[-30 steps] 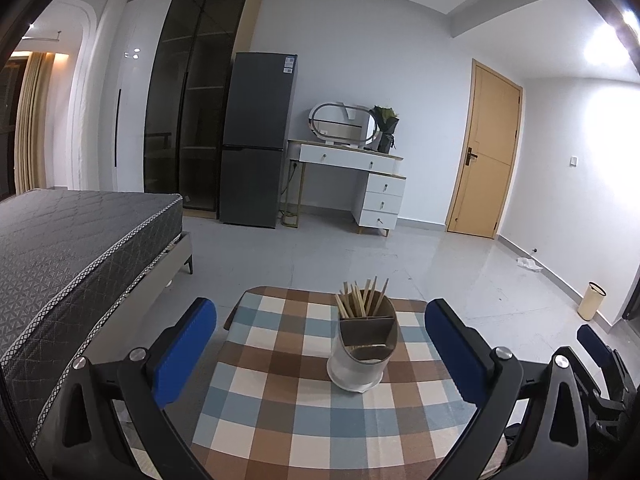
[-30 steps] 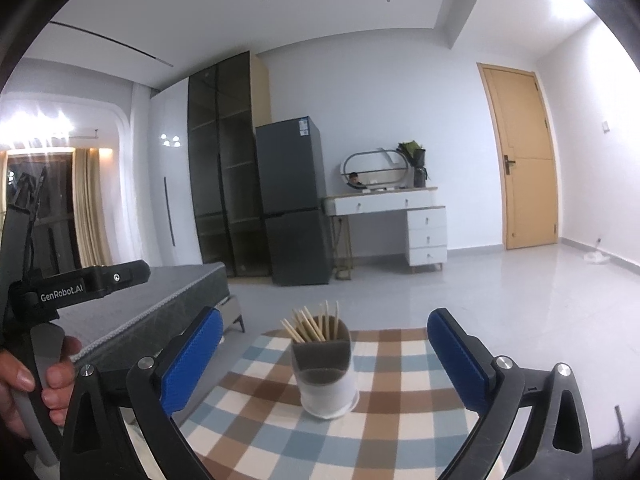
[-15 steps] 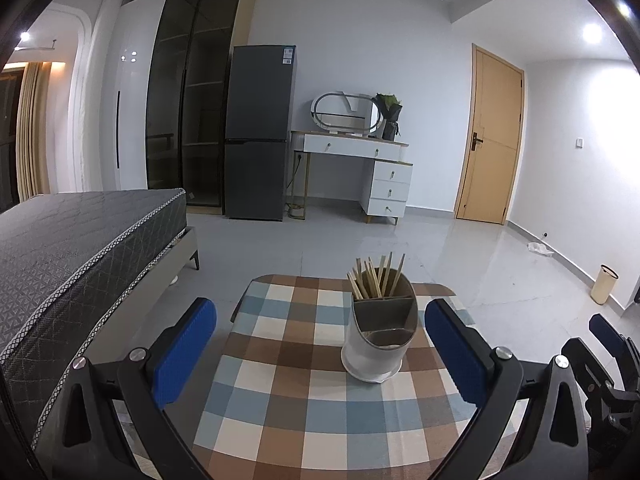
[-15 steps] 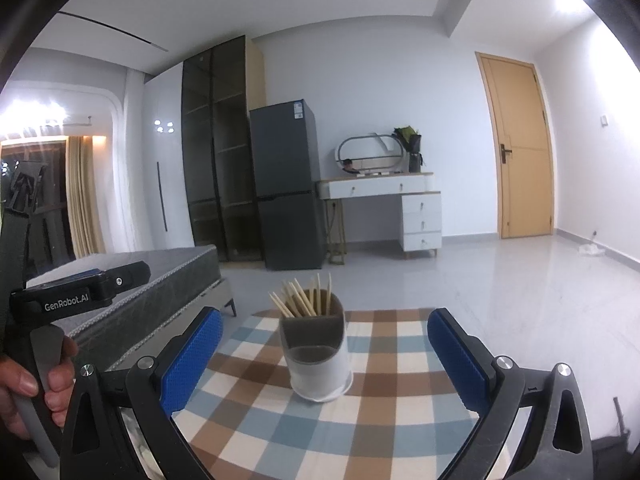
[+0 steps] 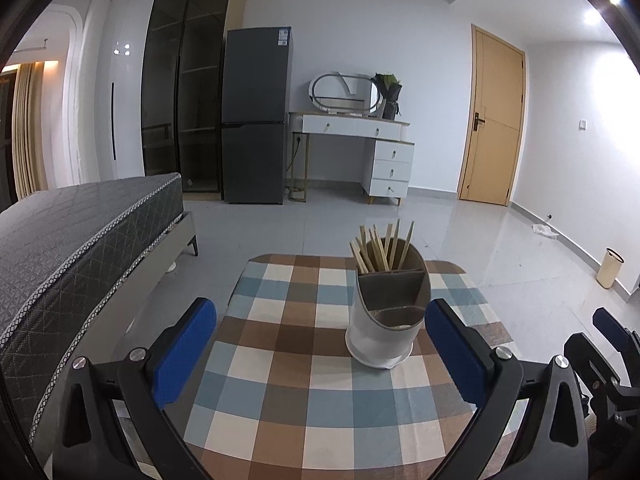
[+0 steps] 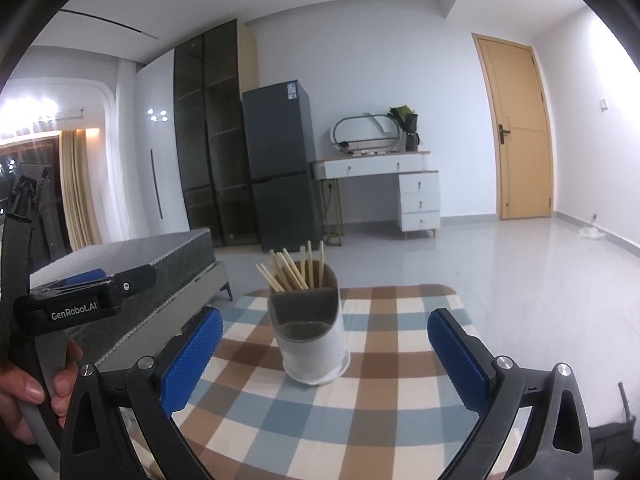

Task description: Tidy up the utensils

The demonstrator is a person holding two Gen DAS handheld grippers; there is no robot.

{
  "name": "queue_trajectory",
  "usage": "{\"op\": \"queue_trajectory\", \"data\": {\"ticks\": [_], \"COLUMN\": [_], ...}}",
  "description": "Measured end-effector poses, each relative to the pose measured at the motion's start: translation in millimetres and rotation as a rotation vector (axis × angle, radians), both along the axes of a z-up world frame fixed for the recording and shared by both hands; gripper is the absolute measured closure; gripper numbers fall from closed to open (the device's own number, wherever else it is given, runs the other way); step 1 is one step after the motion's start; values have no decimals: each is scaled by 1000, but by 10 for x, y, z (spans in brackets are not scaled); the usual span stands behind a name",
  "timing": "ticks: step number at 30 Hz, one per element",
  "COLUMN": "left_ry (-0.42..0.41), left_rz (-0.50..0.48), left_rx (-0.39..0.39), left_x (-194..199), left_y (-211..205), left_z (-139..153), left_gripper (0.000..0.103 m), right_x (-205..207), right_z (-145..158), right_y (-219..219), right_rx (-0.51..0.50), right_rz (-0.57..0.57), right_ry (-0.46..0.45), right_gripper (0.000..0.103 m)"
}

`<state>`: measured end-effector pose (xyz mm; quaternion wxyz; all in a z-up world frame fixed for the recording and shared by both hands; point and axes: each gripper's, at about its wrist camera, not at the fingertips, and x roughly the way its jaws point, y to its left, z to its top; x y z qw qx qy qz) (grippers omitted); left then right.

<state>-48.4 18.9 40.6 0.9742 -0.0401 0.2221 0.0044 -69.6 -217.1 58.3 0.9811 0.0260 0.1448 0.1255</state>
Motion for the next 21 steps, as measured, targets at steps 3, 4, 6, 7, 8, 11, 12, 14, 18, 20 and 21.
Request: {"op": "queue_trajectory", "data": {"ticks": [3,4,6,7,8,11,12,14,18,20,21], "left_ry": [18,25,39,45,50,73,83,90,96,102,103], "left_rz": [2,2,3,4,4,4,8,17,22,15,12], "left_rx": [-2,-1,-1,-5,-8,-15,-19,-25,-26,-25,-24], "left_x": [42,69,111,119,130,170,178,192,213,228,241], "left_y": [13,11,15,24,35,55,63,69,56,42,42], "left_z": [-67,-87,-128,-149,-169,-221,-233,-244,-255,-274,-284], "left_gripper": [1,1,1,1,1,1,1,1,1,1,1], "right_x": [40,54,84,99,110,150,163,181,218,235,236], "right_z": [-55,-72,-105,-123,-136,-176,-186,-211,-254,-271,-280], "right_y": [9,12,19,22,23,32,36,41,64,74,79], "right_rx": [-6,-8,-11,-12,-12,-13,-12,-11,-17,-19,-20], "right_rz": [1,1,0,-1,-1,-3,-4,-4,-3,-2,-1], "right_ry": [17,23,33,40,45,66,72,84,109,117,120], "right_gripper": [0,0,0,0,0,0,0,0,0,0,0]}}
